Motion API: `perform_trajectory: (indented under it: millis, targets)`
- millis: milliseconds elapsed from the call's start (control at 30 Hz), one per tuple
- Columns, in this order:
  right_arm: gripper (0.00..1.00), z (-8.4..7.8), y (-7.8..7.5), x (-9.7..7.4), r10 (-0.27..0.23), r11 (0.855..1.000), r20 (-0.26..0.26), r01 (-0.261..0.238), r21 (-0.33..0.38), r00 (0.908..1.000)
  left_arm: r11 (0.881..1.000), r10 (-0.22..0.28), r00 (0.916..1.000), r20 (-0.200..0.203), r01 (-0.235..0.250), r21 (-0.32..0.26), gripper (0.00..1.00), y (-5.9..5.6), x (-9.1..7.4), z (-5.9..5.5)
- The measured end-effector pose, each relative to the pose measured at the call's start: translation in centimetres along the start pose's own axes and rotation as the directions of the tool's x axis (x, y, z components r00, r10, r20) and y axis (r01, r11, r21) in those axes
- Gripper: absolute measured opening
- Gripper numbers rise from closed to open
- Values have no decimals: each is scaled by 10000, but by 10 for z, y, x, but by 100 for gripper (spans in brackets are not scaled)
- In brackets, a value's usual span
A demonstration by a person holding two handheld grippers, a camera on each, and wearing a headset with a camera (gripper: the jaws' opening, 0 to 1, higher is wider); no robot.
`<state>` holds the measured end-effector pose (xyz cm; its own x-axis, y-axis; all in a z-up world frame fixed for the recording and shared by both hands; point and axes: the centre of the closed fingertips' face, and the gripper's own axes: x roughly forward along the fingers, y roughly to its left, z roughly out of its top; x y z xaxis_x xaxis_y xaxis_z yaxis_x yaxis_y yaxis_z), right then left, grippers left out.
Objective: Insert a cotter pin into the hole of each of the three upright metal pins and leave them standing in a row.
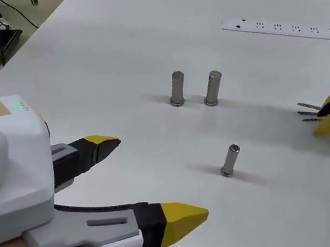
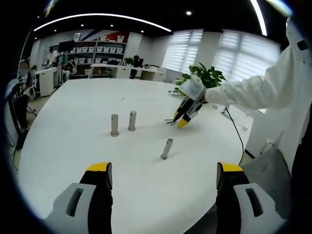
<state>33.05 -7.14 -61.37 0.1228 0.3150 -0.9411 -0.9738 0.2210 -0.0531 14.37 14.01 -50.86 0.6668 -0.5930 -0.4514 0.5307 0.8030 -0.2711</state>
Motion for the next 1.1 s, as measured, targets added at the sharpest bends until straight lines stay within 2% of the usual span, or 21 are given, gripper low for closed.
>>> perform_trajectory:
  millis: [67,167,300,400,433,500,567,700,767,900,1033,1067,1100]
  targets:
    - [18,1,1,0,40,10000,-22,-40,53,10000,10000,-22,10000,-5,22,78,87,-1,1,0]
    - [17,-1,-2,0,-80,9997,-180,75,-253,9998,9997,-104,9999,-105,107,223,87,-3,2,0]
    - [14,0,-2,0,-23,9996,-204,17,-286,9998,9995,-132,9999,-69,134,276,87,-2,3,3]
    - [11,1,0,1,195,9997,-233,-198,-127,9995,9997,-143,9999,-17,144,204,87,-2,5,5]
    - [9,1,3,1,418,9991,-231,-419,-50,9989,9997,-136,9999,-11,136,221,87,-1,6,6]
    - [8,2,0,1,331,9994,-271,-330,64,9991,9992,-124,9999,-11,124,382,87,-3,9,10]
    - [8,2,0,2,320,9994,-408,-324,-101,9987,9991,-156,9999,50,154,383,86,0,10,13]
    - [6,3,4,1,321,9984,-680,-352,-441,9972,9988,-247,9996,139,241,426,86,-8,15,18]
    - [4,2,6,1,313,9965,-801,-373,-748,9963,9986,-277,9996,106,272,449,85,-7,15,17]
    - [1,2,5,2,245,9962,-971,-325,-808,9950,9985,-322,9995,13,321,446,85,-7,15,14]
    - [0,1,5,1,199,9947,-1019,-300,-984,9946,9988,-266,9996,-46,268,418,84,-13,16,14]
    - [0,0,5,2,119,9945,-1038,-226,-1023,9945,9988,-256,9997,-41,257,406,84,-11,15,13]
    - [0,3,0,3,-151,9908,-930,23,-1357,9955,9989,-222,9998,-14,222,412,84,-10,15,13]
